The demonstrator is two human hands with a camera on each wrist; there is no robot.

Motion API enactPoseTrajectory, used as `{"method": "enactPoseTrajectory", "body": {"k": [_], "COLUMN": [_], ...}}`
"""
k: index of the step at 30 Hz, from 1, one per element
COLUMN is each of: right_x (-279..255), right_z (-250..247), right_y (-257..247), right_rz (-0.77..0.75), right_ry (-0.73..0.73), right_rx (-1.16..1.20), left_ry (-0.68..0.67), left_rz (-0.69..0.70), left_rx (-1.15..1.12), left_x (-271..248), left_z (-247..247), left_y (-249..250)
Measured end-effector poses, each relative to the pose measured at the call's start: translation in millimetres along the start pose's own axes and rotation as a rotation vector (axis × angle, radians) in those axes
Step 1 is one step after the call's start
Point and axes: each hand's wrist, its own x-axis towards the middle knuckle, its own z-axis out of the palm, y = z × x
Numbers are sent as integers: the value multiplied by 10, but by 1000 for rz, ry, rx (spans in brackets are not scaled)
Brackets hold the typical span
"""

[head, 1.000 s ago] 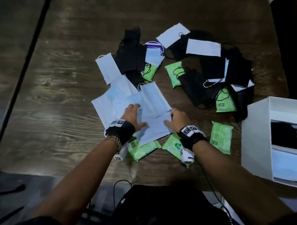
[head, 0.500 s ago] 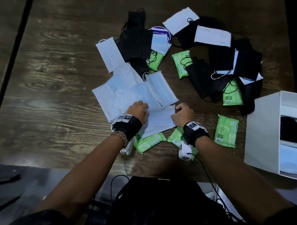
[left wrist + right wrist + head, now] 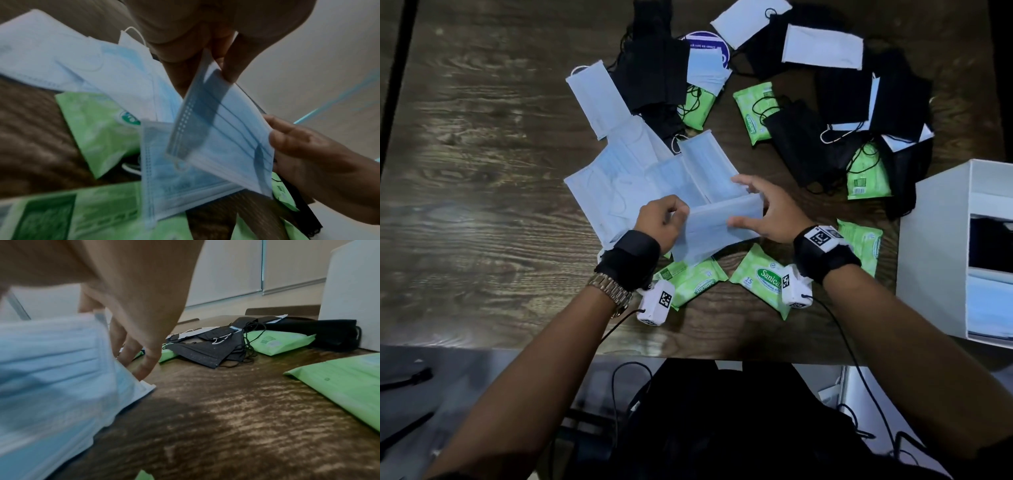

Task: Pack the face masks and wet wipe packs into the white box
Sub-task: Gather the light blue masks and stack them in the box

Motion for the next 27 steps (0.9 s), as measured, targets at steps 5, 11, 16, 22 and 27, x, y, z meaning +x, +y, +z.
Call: {"method": "enactPoseTrajectory", "body": {"k": [5,11,16,22,27], "right_x": [140,119,120,165,224], "right_z": [48,155,157,79,47], "right_y": [127,293,311,298,332], "right_rz": [29,79,44,-30,-2], "right_ry": [25,-80,-55,-50,-90], "right_rx": [-161,-259,-184,-122,-111], "left_ry": [33,-63,-193,-299,-331], "left_rz": [-169,-50,57,150,62], "left_rx": [57,420,723,733,608], "left_x": [-24,17,53,146,171], "left_z": [142,397,451,508,526], "left_y": [-123,-173,-66,97,200]}}
